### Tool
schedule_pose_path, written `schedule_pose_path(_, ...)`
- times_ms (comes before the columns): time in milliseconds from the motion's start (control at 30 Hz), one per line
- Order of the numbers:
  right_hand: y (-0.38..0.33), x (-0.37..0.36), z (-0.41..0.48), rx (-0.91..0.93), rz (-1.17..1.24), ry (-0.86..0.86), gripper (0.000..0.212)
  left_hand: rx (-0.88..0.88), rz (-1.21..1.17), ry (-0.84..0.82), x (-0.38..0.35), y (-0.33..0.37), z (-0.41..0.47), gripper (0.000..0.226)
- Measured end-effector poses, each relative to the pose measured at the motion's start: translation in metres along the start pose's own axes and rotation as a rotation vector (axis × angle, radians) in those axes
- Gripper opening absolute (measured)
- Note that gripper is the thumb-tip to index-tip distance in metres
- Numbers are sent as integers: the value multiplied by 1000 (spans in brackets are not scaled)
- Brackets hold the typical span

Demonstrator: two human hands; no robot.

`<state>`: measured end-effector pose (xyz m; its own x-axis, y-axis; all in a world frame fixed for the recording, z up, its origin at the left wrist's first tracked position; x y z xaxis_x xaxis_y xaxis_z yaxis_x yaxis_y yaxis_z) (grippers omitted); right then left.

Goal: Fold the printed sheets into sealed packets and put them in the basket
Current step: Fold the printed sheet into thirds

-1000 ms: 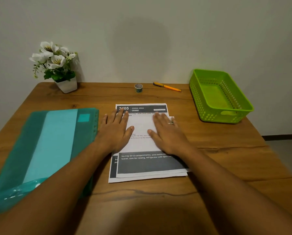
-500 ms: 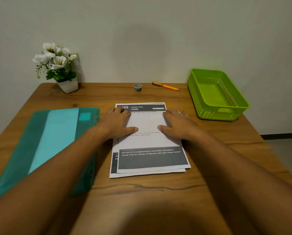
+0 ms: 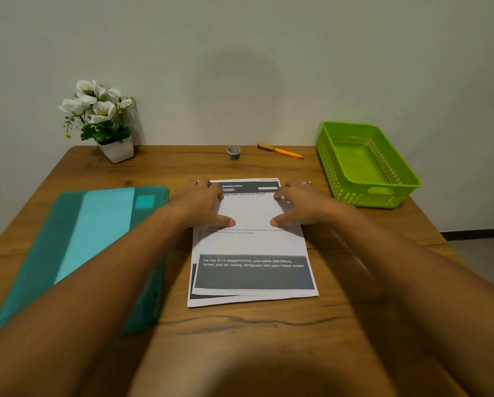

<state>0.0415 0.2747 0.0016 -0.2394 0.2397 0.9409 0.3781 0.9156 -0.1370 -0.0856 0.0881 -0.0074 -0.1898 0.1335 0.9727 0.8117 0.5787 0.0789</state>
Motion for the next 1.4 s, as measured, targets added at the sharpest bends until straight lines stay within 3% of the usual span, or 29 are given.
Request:
schedule_pose_path(300, -3, 4, 7, -25, 67, -15, 85, 0, -65, -41, 1, -2, 6, 79)
schedule_pose_path(433, -4, 7, 3, -21, 56, 25, 85, -33, -132, 73, 6, 4, 1, 77)
schedule_pose_path(633, -14, 19, -5, 67, -54, 198, 83, -99, -89, 233, 17, 19, -13, 98)
schedule_pose_path(900, -51, 21, -13, 163, -187, 349, 77, -171, 106, 376, 29, 46, -17, 81)
schedule_pose_path(1067, -67, 14, -17, 175, -239, 410, 69, -189, 223, 374, 27, 57, -19, 70)
schedule_pose_path(1400, -15, 11, -37, 102, -306, 418, 55, -140, 165, 410, 20, 24, -40, 59)
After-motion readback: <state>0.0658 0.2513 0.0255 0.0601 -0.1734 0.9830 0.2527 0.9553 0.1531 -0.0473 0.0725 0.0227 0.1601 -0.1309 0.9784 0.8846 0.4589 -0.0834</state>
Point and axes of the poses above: each hand's wrist, its own z-axis towards the middle knuckle, its own x-axis out of the back of the hand, y = z × x, the point moved 7 cm from there along z, towards the middle knuckle, and after that the axes turned 6 degrees about -x, right-handed, at the moved point
